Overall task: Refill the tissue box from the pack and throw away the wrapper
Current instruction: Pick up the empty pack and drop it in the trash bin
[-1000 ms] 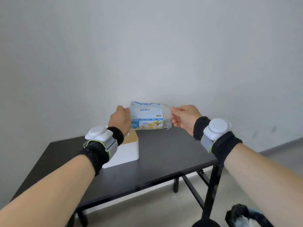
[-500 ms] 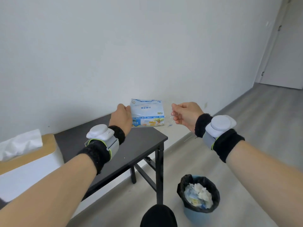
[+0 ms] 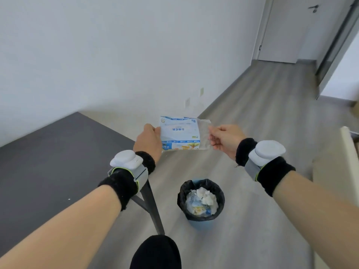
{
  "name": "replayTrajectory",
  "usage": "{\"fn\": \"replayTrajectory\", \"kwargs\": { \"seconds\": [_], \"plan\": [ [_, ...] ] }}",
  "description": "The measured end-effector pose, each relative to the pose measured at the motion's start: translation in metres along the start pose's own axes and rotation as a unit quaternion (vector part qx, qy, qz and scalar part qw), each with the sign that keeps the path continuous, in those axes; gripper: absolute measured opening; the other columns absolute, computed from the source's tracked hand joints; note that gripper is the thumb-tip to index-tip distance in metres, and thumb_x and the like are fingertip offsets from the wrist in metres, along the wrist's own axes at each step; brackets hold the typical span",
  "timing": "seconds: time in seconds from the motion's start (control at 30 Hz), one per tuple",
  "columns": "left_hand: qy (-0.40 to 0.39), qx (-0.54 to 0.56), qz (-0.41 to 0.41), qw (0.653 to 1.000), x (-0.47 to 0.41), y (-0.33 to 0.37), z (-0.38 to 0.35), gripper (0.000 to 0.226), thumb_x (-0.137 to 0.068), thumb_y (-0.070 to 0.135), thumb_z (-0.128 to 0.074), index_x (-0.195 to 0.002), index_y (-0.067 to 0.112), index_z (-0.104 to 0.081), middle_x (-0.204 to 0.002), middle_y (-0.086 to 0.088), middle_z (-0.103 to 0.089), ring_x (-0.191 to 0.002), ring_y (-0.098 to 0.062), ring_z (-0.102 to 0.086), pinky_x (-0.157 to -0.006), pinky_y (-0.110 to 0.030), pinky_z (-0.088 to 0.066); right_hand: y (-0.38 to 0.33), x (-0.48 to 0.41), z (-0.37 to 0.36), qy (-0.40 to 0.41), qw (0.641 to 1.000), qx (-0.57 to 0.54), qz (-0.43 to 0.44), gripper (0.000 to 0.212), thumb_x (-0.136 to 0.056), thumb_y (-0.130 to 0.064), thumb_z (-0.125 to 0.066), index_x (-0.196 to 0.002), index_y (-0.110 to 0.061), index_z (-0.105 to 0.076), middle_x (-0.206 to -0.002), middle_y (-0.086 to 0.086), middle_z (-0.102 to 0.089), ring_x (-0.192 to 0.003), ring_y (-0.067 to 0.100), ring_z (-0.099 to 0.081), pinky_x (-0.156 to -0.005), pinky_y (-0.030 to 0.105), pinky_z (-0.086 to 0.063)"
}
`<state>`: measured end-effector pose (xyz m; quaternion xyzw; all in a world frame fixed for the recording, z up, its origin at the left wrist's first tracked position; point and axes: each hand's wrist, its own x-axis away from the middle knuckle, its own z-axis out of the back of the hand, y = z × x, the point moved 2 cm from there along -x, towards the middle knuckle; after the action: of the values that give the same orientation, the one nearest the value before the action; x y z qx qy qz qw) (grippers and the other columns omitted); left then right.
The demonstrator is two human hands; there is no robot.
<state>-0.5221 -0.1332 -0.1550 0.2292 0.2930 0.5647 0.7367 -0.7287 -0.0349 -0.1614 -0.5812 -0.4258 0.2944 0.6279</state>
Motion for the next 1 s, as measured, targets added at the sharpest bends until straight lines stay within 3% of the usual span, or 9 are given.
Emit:
{"fn": "replayTrajectory", "kwargs": {
  "seconds": [0.07, 0.2, 0.37, 0.53, 0.8, 1.0],
  "plan": [
    [-0.013, -0.019, -0.038, 0.999, -0.003, 0.003, -0.027, 0.028, -0.105, 0.032, -0.031, -0.096, 0.008, -0.041, -0.072, -0.001, -0.050, -0.070, -0.028, -0.051, -0.064, -0.035, -0.038, 0.024, -0.012, 0.015, 0.018, 1.000, -0.004, -0.021, 0.023, -0.098, -0.018, -0.059, -0.078, -0.007, -0.057, -0.068, 0.009, -0.056, -0.052, 0.015, -0.050, -0.043, 0.019, -0.046],
    [-0.053, -0.034, -0.070, 0.996, -0.001, 0.002, -0.078, 0.026, -0.106, 0.031, -0.031, -0.093, 0.010, -0.037, -0.068, 0.003, -0.045, -0.061, -0.020, -0.044, -0.063, -0.034, -0.036, 0.065, -0.031, 0.037, 0.045, 0.997, -0.008, -0.061, 0.023, -0.099, -0.019, -0.058, -0.080, -0.006, -0.056, -0.070, 0.009, -0.058, -0.054, 0.015, -0.051, -0.043, 0.019, -0.047],
    [-0.104, -0.016, -0.010, 0.994, -0.007, -0.031, -0.138, 0.026, -0.106, 0.032, -0.031, -0.095, 0.009, -0.040, -0.075, -0.003, -0.051, -0.078, -0.031, -0.055, -0.071, -0.040, -0.047, 0.117, -0.048, 0.063, 0.077, 0.992, -0.012, -0.095, 0.020, -0.098, -0.017, -0.059, -0.082, -0.005, -0.058, -0.071, 0.009, -0.058, -0.055, 0.015, -0.051, -0.042, 0.018, -0.048],
    [-0.150, -0.033, 0.043, 0.987, -0.006, -0.070, -0.198, 0.027, -0.106, 0.032, -0.032, -0.096, 0.010, -0.042, -0.085, -0.009, -0.055, -0.076, -0.028, -0.051, -0.065, -0.033, -0.037, 0.178, -0.069, 0.078, 0.094, 0.986, 0.002, -0.137, 0.019, -0.096, -0.019, -0.062, -0.087, -0.003, -0.061, -0.073, 0.009, -0.062, -0.052, 0.014, -0.054, -0.046, 0.020, -0.050],
    [-0.204, -0.042, 0.117, 0.971, 0.000, -0.132, -0.279, 0.025, -0.105, 0.031, -0.034, -0.100, 0.009, -0.043, -0.095, -0.013, -0.060, -0.081, -0.029, -0.053, -0.070, -0.035, -0.040, 0.259, -0.090, 0.078, 0.101, 0.975, 0.030, -0.196, 0.023, -0.097, -0.017, -0.061, -0.078, -0.004, -0.059, -0.073, 0.012, -0.061, -0.058, 0.018, -0.056, -0.048, 0.022, -0.055],
    [-0.232, -0.038, 0.187, 0.954, 0.013, -0.182, -0.329, 0.032, -0.105, 0.030, -0.035, -0.112, 0.003, -0.048, -0.109, -0.021, -0.062, -0.100, -0.039, -0.059, -0.082, -0.042, -0.046, 0.320, -0.103, 0.072, 0.112, 0.963, 0.038, -0.241, 0.023, -0.097, -0.014, -0.060, -0.077, -0.002, -0.059, -0.074, 0.016, -0.059, -0.058, 0.020, -0.057, -0.046, 0.022, -0.056]
  ]
}}
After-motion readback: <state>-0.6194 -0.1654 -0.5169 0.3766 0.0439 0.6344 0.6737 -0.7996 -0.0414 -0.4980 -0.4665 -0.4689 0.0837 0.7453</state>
